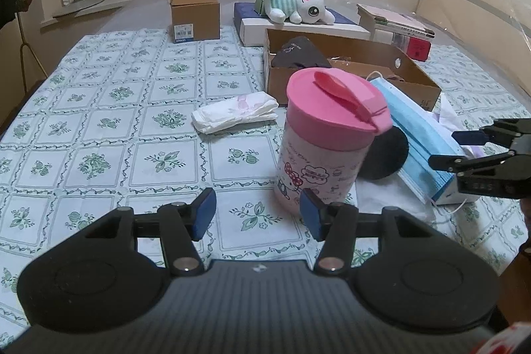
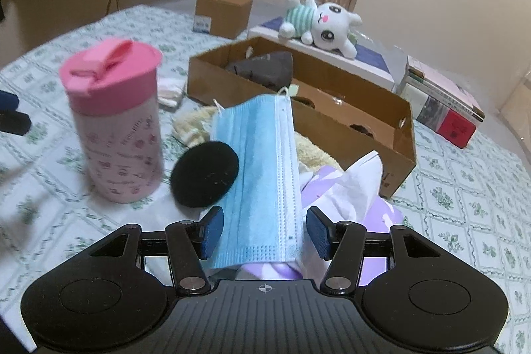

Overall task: Organize soft objects
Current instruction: 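Grasp the blue face mask with the right gripper and lift it, then grasp the white folded pad with the left gripper while the right gripper holds the blue mask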

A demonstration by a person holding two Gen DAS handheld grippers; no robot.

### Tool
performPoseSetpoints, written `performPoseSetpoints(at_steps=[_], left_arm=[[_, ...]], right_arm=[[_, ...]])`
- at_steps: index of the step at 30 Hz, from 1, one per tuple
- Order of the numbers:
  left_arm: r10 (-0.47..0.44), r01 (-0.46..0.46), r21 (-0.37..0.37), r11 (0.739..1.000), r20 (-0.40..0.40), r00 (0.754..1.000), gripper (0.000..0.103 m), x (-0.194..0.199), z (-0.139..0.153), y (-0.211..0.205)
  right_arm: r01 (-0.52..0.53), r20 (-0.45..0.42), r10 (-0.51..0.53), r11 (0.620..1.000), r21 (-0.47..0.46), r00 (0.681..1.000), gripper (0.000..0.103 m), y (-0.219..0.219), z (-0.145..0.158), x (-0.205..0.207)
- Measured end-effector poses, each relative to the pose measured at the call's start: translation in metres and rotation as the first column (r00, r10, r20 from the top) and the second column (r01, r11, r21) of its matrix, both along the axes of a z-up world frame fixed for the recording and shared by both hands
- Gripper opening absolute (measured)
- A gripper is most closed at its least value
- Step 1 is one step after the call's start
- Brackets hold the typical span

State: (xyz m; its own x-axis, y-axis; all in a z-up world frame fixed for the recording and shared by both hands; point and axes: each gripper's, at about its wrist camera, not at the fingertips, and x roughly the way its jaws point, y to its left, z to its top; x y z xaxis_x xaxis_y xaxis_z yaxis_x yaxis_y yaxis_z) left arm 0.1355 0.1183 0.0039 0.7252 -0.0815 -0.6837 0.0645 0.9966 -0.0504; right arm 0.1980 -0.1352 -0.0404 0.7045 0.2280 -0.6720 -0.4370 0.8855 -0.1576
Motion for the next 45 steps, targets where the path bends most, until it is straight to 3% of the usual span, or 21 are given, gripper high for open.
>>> performPoseSetpoints(at_steps=[3, 6, 11, 18, 23, 28, 39, 45], left_arm=[[-0.002, 0.002, -0.007, 1.0, -0.009, 1.0, 0.052, 0.005, -0.005, 0.0], [-0.002, 0.002, -0.016, 1.0, -0.017, 1.0, 0.052, 0.007, -0.01, -0.001], [-0.005, 0.004, -0.023, 1.0, -0.021, 1.0, 0.052, 0.004, -0.012, -0.004], [-0.006, 0.006, -0.004, 1.0, 0.0, 1.0, 0.052, -0.005, 0.001, -0.001], [-0.027, 0.026, 0.027, 0.999, 0.023, 0.999, 0.052, -0.006, 0.013, 0.007], [-0.042, 0.04, 0.064, 0.997, 0.041, 0.998, 0.052, -0.001, 0.02, 0.021], [-0.132, 0.128, 0.14, 0.982, 0.026, 0.991, 0.052, 0.066, 0.002, 0.056], [-0.25, 0.248, 0.227, 0.942, -0.022, 0.968, 0.052, 0.122, -0.022, 0.059]], right_arm=[[-0.018, 0.018, 0.019, 0.999, -0.031, 1.0, 0.055, 0.006, -0.005, -0.001], [-0.038, 0.04, 0.04, 0.997, -0.068, 0.998, 0.029, 0.013, -0.007, -0.006], [-0.055, 0.07, 0.061, 0.994, -0.089, 0.996, 0.002, 0.017, -0.004, -0.019], [-0.029, 0.131, 0.029, 1.0, 0.003, 0.991, 0.001, 0.006, 0.026, -0.04], [0.021, 0.171, -0.038, 0.995, 0.1, 0.984, 0.001, -0.017, 0.061, -0.041], [0.04, 0.189, -0.065, 0.99, 0.137, 0.98, 0.001, -0.027, 0.081, -0.036], [0.039, 0.156, -0.068, 0.983, 0.179, 0.985, 0.001, -0.02, 0.072, -0.011], [0.039, 0.127, -0.062, 0.984, 0.175, 0.99, 0.001, -0.015, 0.058, 0.01]])
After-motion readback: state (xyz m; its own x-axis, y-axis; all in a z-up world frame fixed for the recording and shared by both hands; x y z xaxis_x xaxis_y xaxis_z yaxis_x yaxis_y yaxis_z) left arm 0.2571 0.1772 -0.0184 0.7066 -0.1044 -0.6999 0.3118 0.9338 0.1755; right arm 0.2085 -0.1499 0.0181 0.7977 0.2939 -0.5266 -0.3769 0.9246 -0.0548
